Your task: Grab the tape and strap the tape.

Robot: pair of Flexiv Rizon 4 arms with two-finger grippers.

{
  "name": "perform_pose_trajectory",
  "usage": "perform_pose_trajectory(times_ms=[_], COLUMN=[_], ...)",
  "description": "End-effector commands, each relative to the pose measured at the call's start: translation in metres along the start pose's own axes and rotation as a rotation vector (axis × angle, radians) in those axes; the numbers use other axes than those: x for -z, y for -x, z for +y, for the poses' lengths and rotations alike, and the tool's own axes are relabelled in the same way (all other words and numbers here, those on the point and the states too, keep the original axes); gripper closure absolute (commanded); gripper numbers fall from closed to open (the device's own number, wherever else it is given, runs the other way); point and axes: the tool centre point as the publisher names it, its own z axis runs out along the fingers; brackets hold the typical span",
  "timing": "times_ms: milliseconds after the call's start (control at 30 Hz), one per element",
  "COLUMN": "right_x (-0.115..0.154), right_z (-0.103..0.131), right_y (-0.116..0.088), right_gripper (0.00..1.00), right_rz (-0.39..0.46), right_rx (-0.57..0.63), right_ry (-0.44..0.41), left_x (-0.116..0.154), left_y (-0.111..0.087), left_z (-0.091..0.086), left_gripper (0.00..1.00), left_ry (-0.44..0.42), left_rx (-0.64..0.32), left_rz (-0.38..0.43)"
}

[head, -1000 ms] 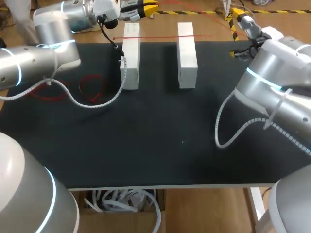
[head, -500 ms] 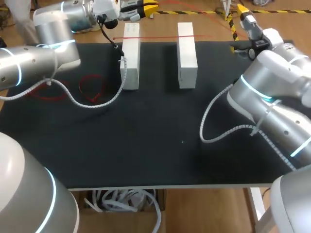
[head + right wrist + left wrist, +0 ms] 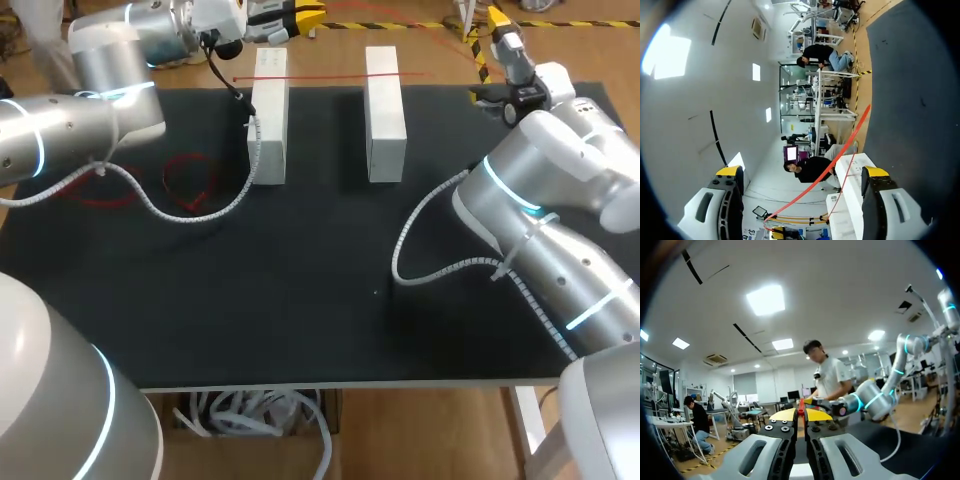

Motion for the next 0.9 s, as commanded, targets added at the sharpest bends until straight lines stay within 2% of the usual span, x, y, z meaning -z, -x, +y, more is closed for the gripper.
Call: perform_pose_trajectory(times_ms=[33,100,133,167,233,267,367,433,533,600,800,867,900], right_x=[0.001,0.002,0.002,0.002,0.003,0.003,0.006,0.008,0.012,0.014,0.017,0.018,0.018], right_z=[0.002,0.002,0.002,0.003,0.003,0.004,0.005,0.005,0.004,0.005,0.010,0.012,0.013], right_y=[0.006,0.006,0.007,0.007,0.008,0.009,0.011,0.013,0.015,0.017,0.019,0.019,0.019], right_gripper=[0.69,0.68,0.77,0.82,0.82,0.87,0.86,0.78,0.78,0.69,0.72,0.76,0.75], right_rz=[0.018,0.014,0.013,0.011,0.009,0.005,-0.004,-0.005,-0.014,-0.017,-0.022,-0.022,-0.023], right_rx=[0.006,0.010,0.012,0.013,0.016,0.022,0.031,0.038,0.047,0.050,0.058,0.058,0.059], right_ry=[-0.001,-0.005,-0.006,-0.007,-0.010,-0.015,-0.022,-0.034,-0.042,-0.042,-0.038,-0.033,-0.031], left_x=[0.000,0.000,0.000,0.000,0.000,0.000,0.000,0.000,0.000,0.000,0.000,0.000,0.000], left_y=[-0.002,-0.002,-0.002,-0.002,-0.002,-0.002,-0.002,-0.002,-0.002,-0.002,-0.002,-0.002,-0.002], left_z=[-0.001,-0.001,-0.001,-0.001,-0.001,-0.001,-0.001,-0.001,-0.001,-0.001,-0.001,-0.001,-0.001], left_gripper=[1.00,1.00,1.00,1.00,1.00,1.00,1.00,1.00,1.00,1.00,1.00,1.00,1.00], left_ry=[0.001,0.001,0.001,0.001,0.001,0.001,0.001,0.001,0.001,0.001,0.001,0.001,0.001], left_rx=[-0.002,-0.002,-0.002,-0.002,-0.002,-0.002,-0.002,-0.002,-0.002,-0.002,-0.002,-0.002,-0.002], left_rz=[-0.005,-0.005,-0.005,-0.005,-0.005,-0.005,-0.005,-0.005,-0.005,-0.005,-0.005,-0.005,-0.005])
